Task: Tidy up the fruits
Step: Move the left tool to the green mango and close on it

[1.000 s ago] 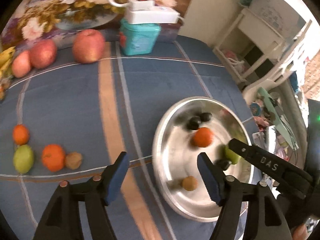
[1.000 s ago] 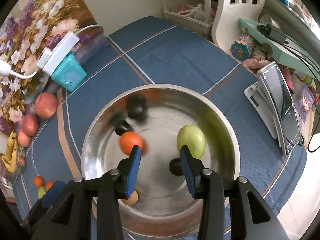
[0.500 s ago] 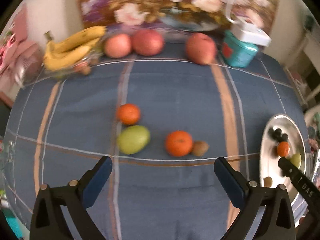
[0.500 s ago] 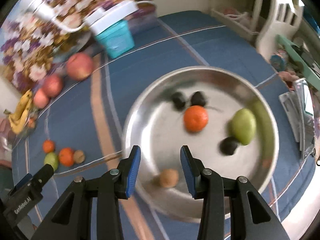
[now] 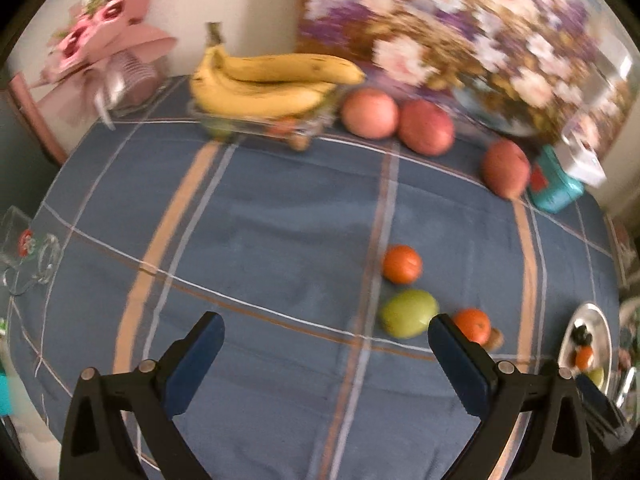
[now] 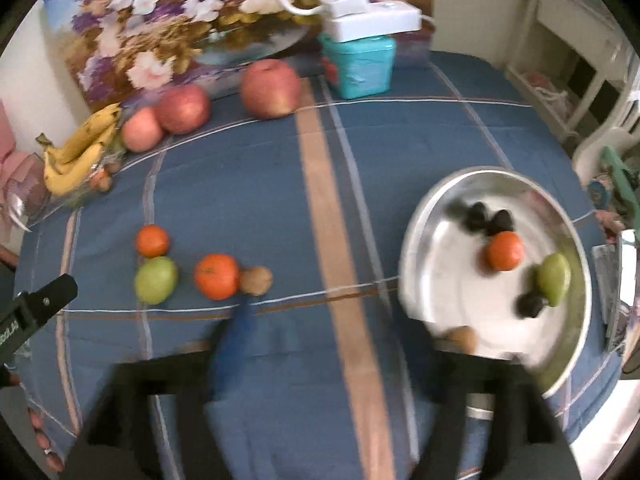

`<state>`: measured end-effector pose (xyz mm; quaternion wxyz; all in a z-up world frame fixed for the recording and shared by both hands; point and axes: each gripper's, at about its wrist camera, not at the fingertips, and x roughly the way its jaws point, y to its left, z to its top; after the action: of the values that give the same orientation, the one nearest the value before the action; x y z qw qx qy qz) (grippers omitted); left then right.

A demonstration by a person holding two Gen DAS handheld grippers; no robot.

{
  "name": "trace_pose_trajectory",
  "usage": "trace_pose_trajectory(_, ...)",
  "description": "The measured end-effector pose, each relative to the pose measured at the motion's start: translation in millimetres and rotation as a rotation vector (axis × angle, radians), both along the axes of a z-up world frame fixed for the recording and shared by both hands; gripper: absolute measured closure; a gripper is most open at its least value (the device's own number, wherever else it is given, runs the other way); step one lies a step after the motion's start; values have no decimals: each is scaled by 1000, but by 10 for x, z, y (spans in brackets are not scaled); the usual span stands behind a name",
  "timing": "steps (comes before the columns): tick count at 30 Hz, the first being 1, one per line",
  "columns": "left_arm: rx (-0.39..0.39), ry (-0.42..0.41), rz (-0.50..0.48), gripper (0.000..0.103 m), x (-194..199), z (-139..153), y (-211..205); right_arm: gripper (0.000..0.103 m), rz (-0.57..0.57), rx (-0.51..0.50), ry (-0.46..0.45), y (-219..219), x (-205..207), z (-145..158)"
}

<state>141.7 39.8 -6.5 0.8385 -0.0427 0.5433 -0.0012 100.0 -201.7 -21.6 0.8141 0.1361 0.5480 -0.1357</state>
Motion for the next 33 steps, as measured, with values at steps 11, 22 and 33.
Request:
trace_pose_trajectory(11, -29, 4, 59, 0, 150, -19, 241, 8, 75, 104, -8, 273, 194, -89)
trace_pose_trajectory(22, -195, 79, 23, 0, 430, -443, -50, 8, 73, 121, 67, 166, 480, -435)
trace_pose_trajectory(33, -203, 183, -23, 1, 564, -784, -388, 8, 89, 87, 86, 179, 717, -577)
